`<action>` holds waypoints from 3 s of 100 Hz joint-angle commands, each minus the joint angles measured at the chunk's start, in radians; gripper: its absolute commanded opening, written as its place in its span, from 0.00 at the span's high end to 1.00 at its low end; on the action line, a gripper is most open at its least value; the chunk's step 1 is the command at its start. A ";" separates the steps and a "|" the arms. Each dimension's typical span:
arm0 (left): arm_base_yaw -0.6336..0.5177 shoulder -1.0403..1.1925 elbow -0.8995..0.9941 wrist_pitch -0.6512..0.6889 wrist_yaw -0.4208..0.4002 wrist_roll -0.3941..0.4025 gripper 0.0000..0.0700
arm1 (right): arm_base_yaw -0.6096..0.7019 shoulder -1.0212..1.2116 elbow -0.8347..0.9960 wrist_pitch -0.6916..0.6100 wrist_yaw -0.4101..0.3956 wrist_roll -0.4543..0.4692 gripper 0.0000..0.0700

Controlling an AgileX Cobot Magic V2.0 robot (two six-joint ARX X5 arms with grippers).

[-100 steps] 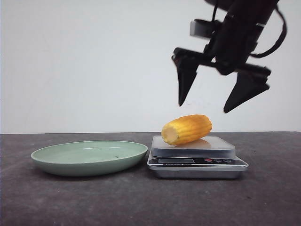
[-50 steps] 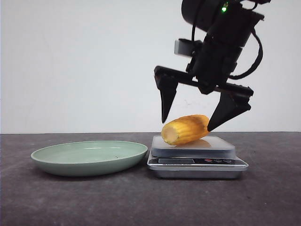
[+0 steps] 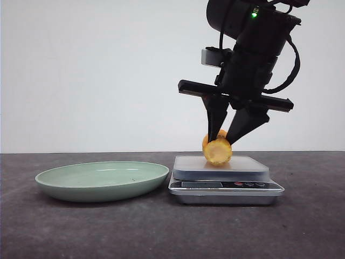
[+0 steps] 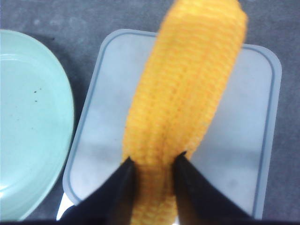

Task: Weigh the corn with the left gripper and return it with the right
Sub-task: 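Lower the right gripper over the corn on the scale and close, then lift the corn and carry it back over the plate with the right gripper, then open the right gripper to set the corn on the plate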

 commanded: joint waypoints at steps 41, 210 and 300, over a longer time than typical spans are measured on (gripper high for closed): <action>-0.002 0.007 0.013 0.015 0.000 0.005 0.38 | 0.115 -0.160 0.037 0.013 0.027 0.005 1.00; -0.002 0.007 0.013 -0.014 0.015 -0.003 0.38 | 0.330 0.333 0.344 0.015 0.025 0.092 0.26; -0.002 0.007 0.013 -0.031 0.011 -0.008 0.38 | -0.192 -0.123 0.442 -0.330 -0.034 -0.332 0.22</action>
